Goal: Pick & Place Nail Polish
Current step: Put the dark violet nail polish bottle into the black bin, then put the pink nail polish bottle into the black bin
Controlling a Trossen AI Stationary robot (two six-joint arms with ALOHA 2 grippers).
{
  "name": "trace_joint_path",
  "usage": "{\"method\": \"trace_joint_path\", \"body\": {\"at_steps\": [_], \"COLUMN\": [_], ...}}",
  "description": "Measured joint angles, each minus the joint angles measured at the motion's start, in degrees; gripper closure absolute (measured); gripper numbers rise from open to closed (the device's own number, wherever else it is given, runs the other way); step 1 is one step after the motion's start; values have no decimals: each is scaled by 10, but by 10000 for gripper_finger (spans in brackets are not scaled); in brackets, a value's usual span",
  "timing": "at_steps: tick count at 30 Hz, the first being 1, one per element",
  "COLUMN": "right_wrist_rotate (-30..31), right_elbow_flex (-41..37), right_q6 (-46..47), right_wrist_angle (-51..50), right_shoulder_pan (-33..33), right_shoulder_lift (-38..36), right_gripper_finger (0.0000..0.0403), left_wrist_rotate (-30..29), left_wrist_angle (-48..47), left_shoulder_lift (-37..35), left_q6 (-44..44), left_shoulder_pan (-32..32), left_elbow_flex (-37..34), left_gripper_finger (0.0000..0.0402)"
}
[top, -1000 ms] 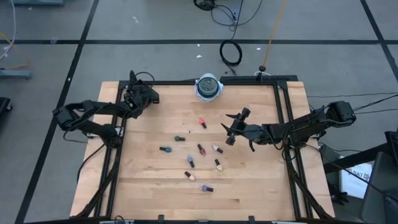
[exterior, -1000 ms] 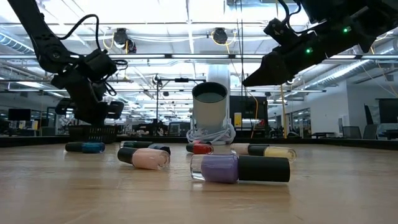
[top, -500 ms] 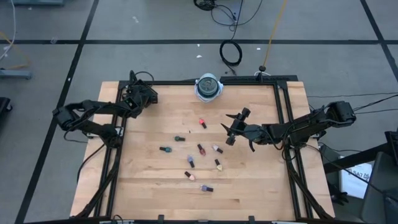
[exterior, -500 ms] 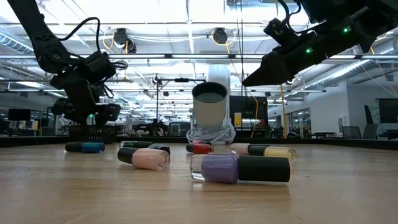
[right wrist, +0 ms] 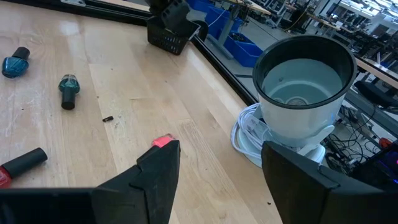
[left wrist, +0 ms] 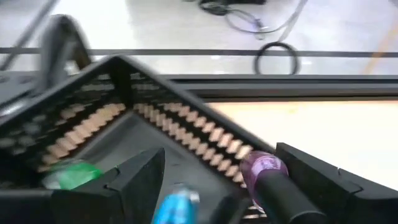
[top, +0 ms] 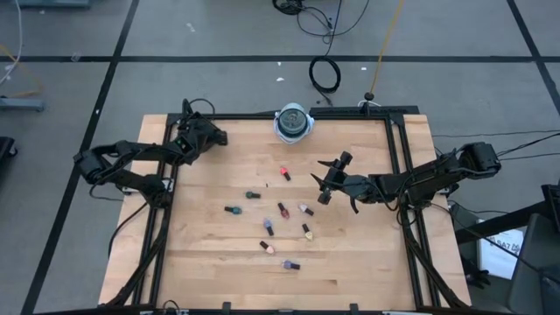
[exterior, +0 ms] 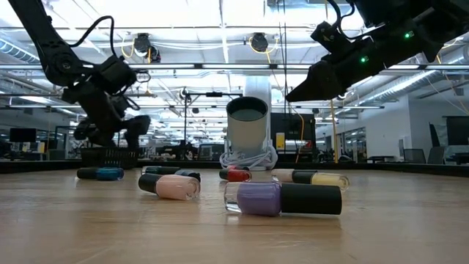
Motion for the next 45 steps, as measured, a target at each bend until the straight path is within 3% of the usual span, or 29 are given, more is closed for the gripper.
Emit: {"method": "trace_joint_path", "body": {"at_steps": [4, 23, 27, 34, 41, 45], "right_wrist_rotate": [0, 0, 0, 0, 0, -1], "right_elbow_flex": [0, 0, 0, 0, 0, 0], "right_q6": [0, 0, 0, 0, 0, 14], "right_wrist_angle": [-1, -4, -4, -4, -4, -4], "right_shoulder_pan": [0, 0, 0, 0, 0, 0], "right_shoulder_lift": [0, 0, 0, 0, 0, 0], "right_gripper_finger": [190, 190, 190, 190, 190, 190], "left_wrist_rotate": [31, 67, 44, -52, -58, -27], "left_wrist_angle": [16, 54, 29, -35, -30, -28], "left_shoulder_lift": [0, -1, -1, -1, -15, -33], "left_q6": [-3, 40, 35, -7, 5, 21], "left_shoulder_pan": [0, 0, 0, 1, 1, 0], "left_elbow_flex": [0, 0, 0, 0, 0, 0], "left_gripper_finger": [99, 100, 100, 117, 133, 137]}}
